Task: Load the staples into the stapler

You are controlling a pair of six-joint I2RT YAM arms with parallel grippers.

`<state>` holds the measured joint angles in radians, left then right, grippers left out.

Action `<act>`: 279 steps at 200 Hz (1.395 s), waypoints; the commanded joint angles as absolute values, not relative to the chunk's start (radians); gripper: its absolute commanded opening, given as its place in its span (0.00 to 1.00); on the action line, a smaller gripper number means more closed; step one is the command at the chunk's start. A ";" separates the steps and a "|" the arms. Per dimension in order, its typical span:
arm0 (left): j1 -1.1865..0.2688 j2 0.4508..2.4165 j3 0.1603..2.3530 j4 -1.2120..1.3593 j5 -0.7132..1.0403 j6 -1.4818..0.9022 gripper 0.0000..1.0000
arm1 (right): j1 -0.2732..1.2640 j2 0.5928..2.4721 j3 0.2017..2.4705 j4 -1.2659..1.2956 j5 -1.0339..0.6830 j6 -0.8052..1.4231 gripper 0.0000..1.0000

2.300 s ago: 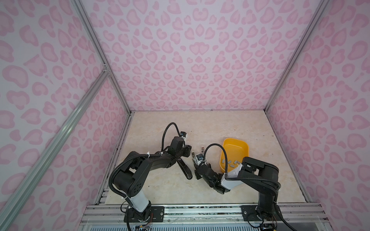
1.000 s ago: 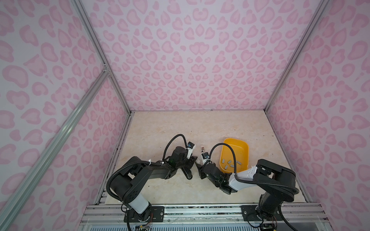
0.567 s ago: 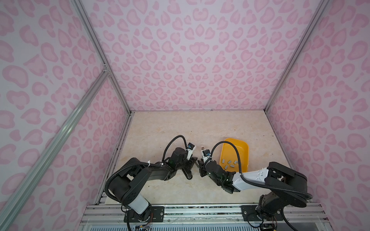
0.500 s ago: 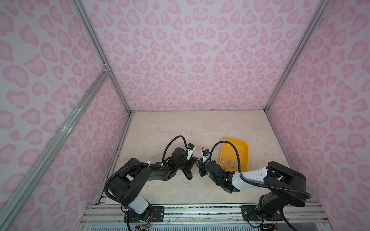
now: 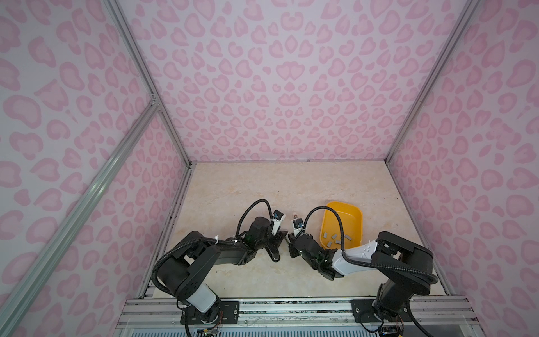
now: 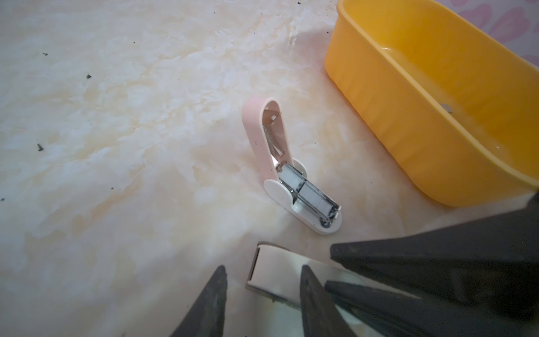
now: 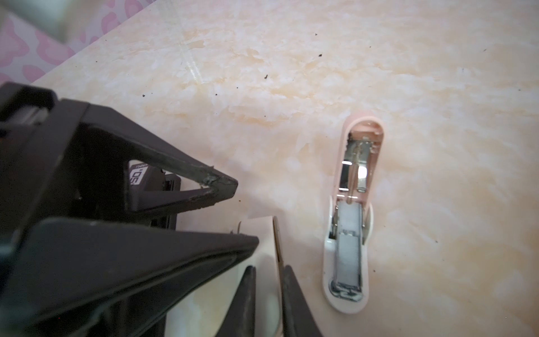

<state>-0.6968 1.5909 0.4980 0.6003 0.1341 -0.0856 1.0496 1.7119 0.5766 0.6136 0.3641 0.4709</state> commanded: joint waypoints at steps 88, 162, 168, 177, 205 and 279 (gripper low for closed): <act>-0.706 1.570 0.471 0.645 0.138 -0.075 0.42 | 1.076 1.790 0.516 0.605 0.400 0.538 0.16; -0.707 1.552 0.474 0.639 0.088 -0.077 0.41 | 1.076 1.749 0.552 0.569 0.401 0.507 0.19; -0.709 1.541 0.476 0.636 0.079 -0.078 0.41 | 1.075 1.729 0.559 0.558 0.403 0.498 0.21; -0.707 1.525 0.476 0.632 0.067 -0.083 0.42 | 1.074 1.699 0.570 0.540 0.404 0.485 0.23; -0.707 1.473 0.492 0.608 0.008 -0.095 0.44 | 1.064 1.622 0.613 0.458 0.409 0.468 0.28; -0.708 1.443 0.566 0.574 -0.069 -0.130 0.52 | 1.064 1.541 0.521 0.383 0.413 0.562 0.24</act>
